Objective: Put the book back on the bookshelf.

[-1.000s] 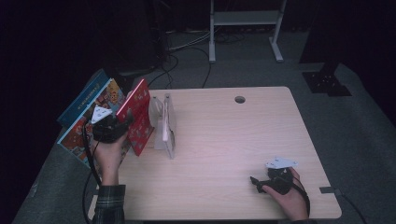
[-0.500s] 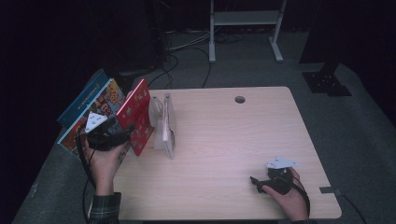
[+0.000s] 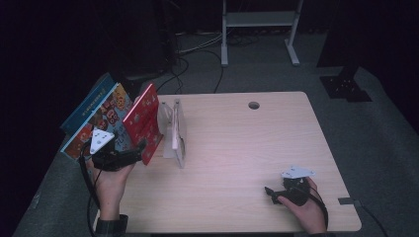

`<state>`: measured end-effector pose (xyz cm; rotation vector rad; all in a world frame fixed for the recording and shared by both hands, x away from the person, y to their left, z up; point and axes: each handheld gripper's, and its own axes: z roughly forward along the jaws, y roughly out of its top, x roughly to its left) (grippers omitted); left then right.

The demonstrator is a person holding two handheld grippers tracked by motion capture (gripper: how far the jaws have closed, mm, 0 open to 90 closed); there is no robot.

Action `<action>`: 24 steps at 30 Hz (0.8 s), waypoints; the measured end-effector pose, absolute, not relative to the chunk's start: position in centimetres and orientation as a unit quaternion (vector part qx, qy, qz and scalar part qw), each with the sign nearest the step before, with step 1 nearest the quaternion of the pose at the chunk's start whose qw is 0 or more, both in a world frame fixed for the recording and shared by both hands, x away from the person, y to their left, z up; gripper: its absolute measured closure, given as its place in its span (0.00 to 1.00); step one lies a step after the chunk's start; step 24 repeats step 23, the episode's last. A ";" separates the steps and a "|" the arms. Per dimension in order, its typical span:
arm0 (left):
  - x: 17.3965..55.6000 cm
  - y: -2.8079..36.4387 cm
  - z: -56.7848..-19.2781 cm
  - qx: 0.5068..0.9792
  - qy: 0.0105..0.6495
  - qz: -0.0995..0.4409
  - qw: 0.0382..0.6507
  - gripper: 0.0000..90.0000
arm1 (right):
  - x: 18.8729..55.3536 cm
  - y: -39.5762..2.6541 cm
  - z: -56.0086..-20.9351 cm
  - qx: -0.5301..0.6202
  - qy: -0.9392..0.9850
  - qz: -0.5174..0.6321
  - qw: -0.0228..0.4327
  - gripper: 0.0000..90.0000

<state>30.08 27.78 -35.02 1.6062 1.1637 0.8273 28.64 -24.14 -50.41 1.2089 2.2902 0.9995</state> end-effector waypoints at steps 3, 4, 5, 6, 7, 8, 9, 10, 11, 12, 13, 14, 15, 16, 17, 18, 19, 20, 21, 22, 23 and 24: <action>29.5 27.7 -35.0 0.658 0.475 0.341 0.475 0.00 | 28.6 -24.1 -50.4 0.428 0.811 0.354 0.182 0.11; 29.3 27.7 -35.0 0.659 0.473 0.341 0.475 0.00 | 28.6 -24.1 -50.4 0.428 0.811 0.354 0.182 0.11; 29.1 27.6 -35.0 0.659 0.474 0.341 0.474 0.00 | 28.6 -24.1 -50.4 0.428 0.811 0.354 0.182 0.11; 28.9 27.6 -35.0 0.659 0.474 0.342 0.473 0.00 | 28.6 -24.2 -50.4 0.428 0.812 0.354 0.182 0.11; 28.6 27.6 -35.0 0.658 0.473 0.342 0.474 0.00 | 28.6 -24.2 -50.4 0.428 0.812 0.354 0.182 0.11; 28.4 27.6 -35.1 0.660 0.473 0.341 0.474 0.00 | 28.6 -24.2 -50.4 0.428 0.812 0.354 0.182 0.11; 28.2 27.6 -35.1 0.660 0.474 0.341 0.473 0.00 | 28.6 -24.2 -50.4 0.428 0.812 0.354 0.182 0.11; 28.0 27.6 -35.2 0.660 0.473 0.342 0.473 0.00 | 28.6 -24.2 -50.4 0.428 0.812 0.354 0.182 0.11; 27.8 27.5 -35.2 0.660 0.473 0.341 0.474 0.00 | 28.6 -24.2 -50.4 0.428 0.812 0.354 0.182 0.11; 27.7 27.5 -35.3 0.661 0.472 0.341 0.473 0.00 | 28.6 -24.2 -50.4 0.428 0.812 0.354 0.182 0.11; 27.5 27.4 -35.2 0.662 0.470 0.341 0.473 0.00 | 28.6 -24.2 -50.4 0.428 0.812 0.354 0.182 0.11; 27.5 27.4 -35.2 0.662 0.470 0.342 0.474 0.00 | 28.6 -24.2 -50.4 0.428 0.812 0.354 0.182 0.11; 27.4 27.4 -35.2 0.662 0.469 0.341 0.474 0.00 | 28.6 -24.2 -50.4 0.428 0.812 0.354 0.182 0.11; 27.4 27.4 -35.1 0.662 0.469 0.342 0.474 0.00 | 28.6 -24.2 -50.4 0.428 0.812 0.354 0.182 0.11; 27.4 27.4 -35.1 0.662 0.468 0.341 0.476 0.00 | 28.6 -24.1 -50.4 0.428 0.812 0.354 0.182 0.11; 27.3 27.4 -35.1 0.661 0.469 0.341 0.476 0.00 | 28.6 -24.2 -50.4 0.428 0.812 0.354 0.182 0.11; 27.3 27.4 -35.1 0.661 0.469 0.341 0.477 0.00 | 28.6 -24.2 -50.4 0.428 0.812 0.354 0.182 0.11; 27.3 27.5 -35.1 0.660 0.468 0.341 0.478 0.00 | 28.6 -24.2 -50.4 0.428 0.812 0.354 0.182 0.11; 27.3 27.5 -35.0 0.661 0.466 0.341 0.478 0.00 | 28.6 -24.1 -50.4 0.428 0.812 0.354 0.182 0.11; 27.3 27.5 -35.0 0.662 0.467 0.340 0.478 0.00 | 28.6 -24.2 -50.4 0.428 0.812 0.354 0.182 0.11; 27.3 27.4 -35.0 0.662 0.466 0.338 0.480 0.00 | 28.6 -24.2 -50.4 0.428 0.812 0.354 0.182 0.11; 27.3 27.4 -35.0 0.662 0.466 0.338 0.480 0.00 | 28.6 -24.2 -50.4 0.428 0.812 0.354 0.182 0.11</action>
